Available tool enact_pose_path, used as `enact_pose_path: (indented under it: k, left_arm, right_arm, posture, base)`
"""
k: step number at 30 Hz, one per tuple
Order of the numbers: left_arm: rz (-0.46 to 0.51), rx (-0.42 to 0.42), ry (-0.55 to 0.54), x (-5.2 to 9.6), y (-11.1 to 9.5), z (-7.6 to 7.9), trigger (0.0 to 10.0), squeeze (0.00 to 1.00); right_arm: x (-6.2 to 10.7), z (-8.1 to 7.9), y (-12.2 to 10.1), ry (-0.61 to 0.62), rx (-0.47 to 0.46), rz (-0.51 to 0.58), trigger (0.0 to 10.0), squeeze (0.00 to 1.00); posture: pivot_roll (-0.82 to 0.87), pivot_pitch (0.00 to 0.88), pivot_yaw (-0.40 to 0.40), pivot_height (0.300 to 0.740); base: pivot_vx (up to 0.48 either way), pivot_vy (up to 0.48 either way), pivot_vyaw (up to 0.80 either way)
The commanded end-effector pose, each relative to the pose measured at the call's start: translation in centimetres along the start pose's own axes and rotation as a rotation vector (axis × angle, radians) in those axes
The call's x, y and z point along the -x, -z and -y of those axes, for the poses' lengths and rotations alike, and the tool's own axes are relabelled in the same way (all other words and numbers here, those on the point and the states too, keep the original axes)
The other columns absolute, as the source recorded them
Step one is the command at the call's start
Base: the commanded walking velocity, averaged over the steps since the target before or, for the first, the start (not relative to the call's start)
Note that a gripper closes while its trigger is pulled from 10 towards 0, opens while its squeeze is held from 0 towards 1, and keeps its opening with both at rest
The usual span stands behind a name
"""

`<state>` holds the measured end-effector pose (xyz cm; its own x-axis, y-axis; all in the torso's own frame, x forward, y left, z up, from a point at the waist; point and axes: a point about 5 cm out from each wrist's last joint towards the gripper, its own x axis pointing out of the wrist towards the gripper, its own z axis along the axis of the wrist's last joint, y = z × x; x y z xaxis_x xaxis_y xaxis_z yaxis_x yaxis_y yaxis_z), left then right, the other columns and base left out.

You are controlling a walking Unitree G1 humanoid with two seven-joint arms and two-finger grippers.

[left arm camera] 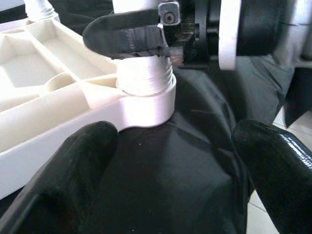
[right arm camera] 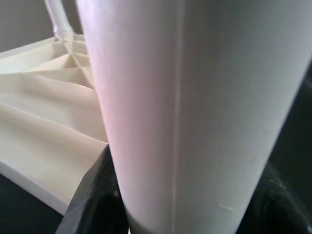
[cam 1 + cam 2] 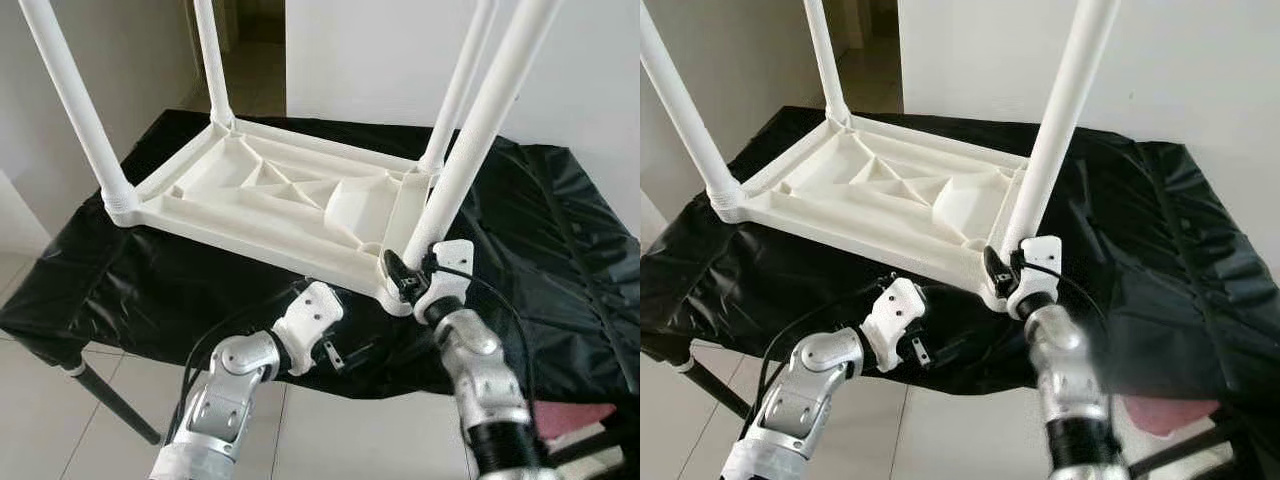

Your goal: Building children table

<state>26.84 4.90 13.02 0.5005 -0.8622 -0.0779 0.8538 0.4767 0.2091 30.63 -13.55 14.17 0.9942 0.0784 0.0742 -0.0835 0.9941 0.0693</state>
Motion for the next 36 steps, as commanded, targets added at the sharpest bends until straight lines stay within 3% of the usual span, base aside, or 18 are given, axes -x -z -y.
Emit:
enact_pose_path:
  k: [1, 4, 11, 12, 16, 25, 26, 28, 29, 36]
  left_arm:
    - [-0.010, 0.003, -0.159, 0.1, 0.2, -0.5, 10.0, 0.00]
    - [-0.010, 0.005, -0.159, 0.1, 0.2, -0.4, 10.0, 0.00]
    - [-0.010, 0.009, -0.162, 0.1, 0.2, -0.3, 10.0, 0.00]
    - [-0.010, 0.009, -0.161, 0.1, 0.2, -0.3, 10.0, 0.00]
    - [-0.008, 0.008, -0.160, 0.0, 0.2, -0.3, 10.0, 0.00]
    - [-0.006, 0.005, -0.157, -0.1, 0.2, -0.4, 10.0, 0.00]
    - [-0.006, 0.004, -0.156, -0.2, 0.2, -0.4, 10.0, 0.00]
    - [-0.006, 0.004, -0.156, -0.2, 0.2, -0.4, 10.0, 0.00]
    - [-0.006, 0.001, -0.155, -0.2, 0.2, -0.4, 10.0, 0.00]
    - [0.001, -0.007, -0.145, -0.3, -0.1, -0.5, 10.0, 0.00]
  right_arm:
    - [0.5, -0.5, 1.0, 0.101, -0.078, -0.063, 10.0, 0.00]
    - [0.7, -1.1, 1.1, 0.197, -0.082, -0.076, 10.0, 0.00]
    - [1.1, -1.8, 1.2, 0.177, -0.055, -0.088, 10.0, 0.00]
    - [1.1, -1.8, 0.8, 0.146, -0.066, -0.073, 10.0, 1.00]
    - [1.2, -1.7, -0.3, 0.086, -0.069, -0.017, 10.0, 1.00]
    - [1.0, -0.4, -0.4, 0.033, -0.021, -0.023, 10.0, 1.00]
    - [0.9, -0.1, -0.3, -0.025, -0.019, -0.033, 10.0, 0.54]
    - [0.9, -0.1, -0.3, -0.025, -0.019, -0.033, 10.0, 0.54]
    - [0.9, 0.2, -0.1, -0.093, 0.004, -0.045, 10.0, 0.00]
    - [0.7, 2.1, 0.5, -0.350, 0.175, -0.067, 10.0, 0.00]
  posture:
    - [-0.04, 0.060, -0.020, 0.740]
    - [-0.04, 0.058, -0.023, 0.740]
    - [-0.04, 0.053, -0.026, 0.740]
    - [-0.04, 0.048, -0.028, 0.740]
    - [-0.04, 0.042, -0.029, 0.740]
    - [-0.05, 0.032, -0.029, 0.740]
    - [-0.05, 0.029, -0.026, 0.740]
    - [-0.05, 0.029, -0.026, 0.740]
    - [-0.05, 0.028, -0.027, 0.740]
    - [-0.05, 0.017, -0.015, 0.740]
  base:
    - [0.000, 0.000, 0.00]
    - [0.000, 0.000, 0.00]
    - [0.000, 0.000, 0.00]
    - [0.000, 0.000, 0.00]
    - [0.000, 0.000, 0.00]
    - [0.000, 0.000, 0.00]
    - [0.000, 0.000, 0.00]
    - [0.000, 0.000, 0.00]
    - [0.000, 0.000, 0.00]
    - [0.000, 0.000, 0.00]
